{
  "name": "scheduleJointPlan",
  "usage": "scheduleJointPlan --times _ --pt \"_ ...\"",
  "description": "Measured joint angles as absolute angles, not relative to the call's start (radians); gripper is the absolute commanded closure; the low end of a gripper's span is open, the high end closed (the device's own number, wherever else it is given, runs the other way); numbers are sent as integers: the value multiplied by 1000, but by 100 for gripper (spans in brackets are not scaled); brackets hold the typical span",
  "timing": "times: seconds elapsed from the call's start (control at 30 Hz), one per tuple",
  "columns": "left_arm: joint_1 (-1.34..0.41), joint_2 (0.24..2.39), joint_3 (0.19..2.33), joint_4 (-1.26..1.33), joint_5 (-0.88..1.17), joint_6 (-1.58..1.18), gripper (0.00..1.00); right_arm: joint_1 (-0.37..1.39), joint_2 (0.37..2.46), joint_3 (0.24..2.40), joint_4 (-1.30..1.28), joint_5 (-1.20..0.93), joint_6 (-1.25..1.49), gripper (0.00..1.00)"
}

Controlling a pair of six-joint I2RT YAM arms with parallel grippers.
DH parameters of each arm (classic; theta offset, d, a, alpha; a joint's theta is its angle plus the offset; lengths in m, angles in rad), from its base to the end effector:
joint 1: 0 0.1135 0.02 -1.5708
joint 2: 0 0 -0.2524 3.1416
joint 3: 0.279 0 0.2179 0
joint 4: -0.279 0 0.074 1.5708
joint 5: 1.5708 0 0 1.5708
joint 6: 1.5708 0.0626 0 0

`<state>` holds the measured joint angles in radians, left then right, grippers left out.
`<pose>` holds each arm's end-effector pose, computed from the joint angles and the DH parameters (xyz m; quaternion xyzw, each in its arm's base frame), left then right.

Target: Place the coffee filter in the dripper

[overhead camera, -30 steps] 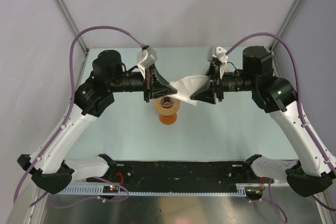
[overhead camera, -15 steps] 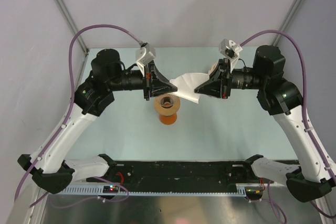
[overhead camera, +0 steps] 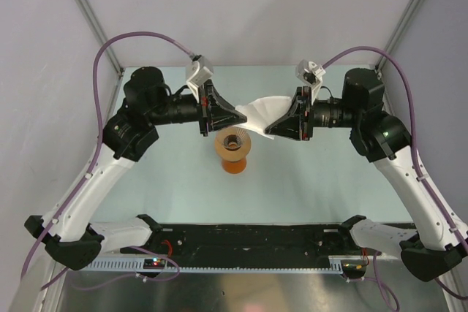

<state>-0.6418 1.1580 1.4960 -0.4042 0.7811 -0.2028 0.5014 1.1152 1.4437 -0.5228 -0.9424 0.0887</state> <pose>0.1456 -0.1638 0.4629 0.4009 0.6023 -0.5125 0.4624 0.1480 0.1389 0.4431 -0.4232 0.6145 0.5000 0.4396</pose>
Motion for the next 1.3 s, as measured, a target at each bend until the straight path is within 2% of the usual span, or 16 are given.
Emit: scheduleJointPlan --times 0.07,0.1,0.13,0.17,0.23,0.43,0.53,0.73,1.03,1.17,1.3 --pt "-642 1157 1494 -396 785 -203 64 510 1115 1442 -516 -940 81 98" --pt "-642 1157 1494 -392 788 -200 42 511 1115 1442 -513 -940 76 99" --pt "-641 1156 1492 -387 790 -204 26 511 1115 1442 -510 -939 71 100" --pt "-640 1153 1490 -384 792 -207 13 511 1115 1442 -508 -940 67 100" --pt "-628 1145 1487 -383 793 -222 4 510 1115 1442 -507 -940 50 100" --pt "-512 1098 1487 -381 801 -267 0 519 1093 1442 -538 -927 -75 100" --pt "-479 1085 1496 -375 819 -281 4 558 1077 1442 -573 -906 -161 100" --pt "-490 1092 1497 -371 845 -289 8 655 1065 1442 -632 -854 -312 100" --pt "-551 1090 1481 -369 886 -260 9 675 1077 1447 -677 -816 -371 100" --pt "-570 1090 1463 -369 889 -238 14 680 1083 1452 -685 -815 -372 100" --pt "-581 1093 1452 -369 876 -226 25 691 1087 1463 -690 -816 -373 100"
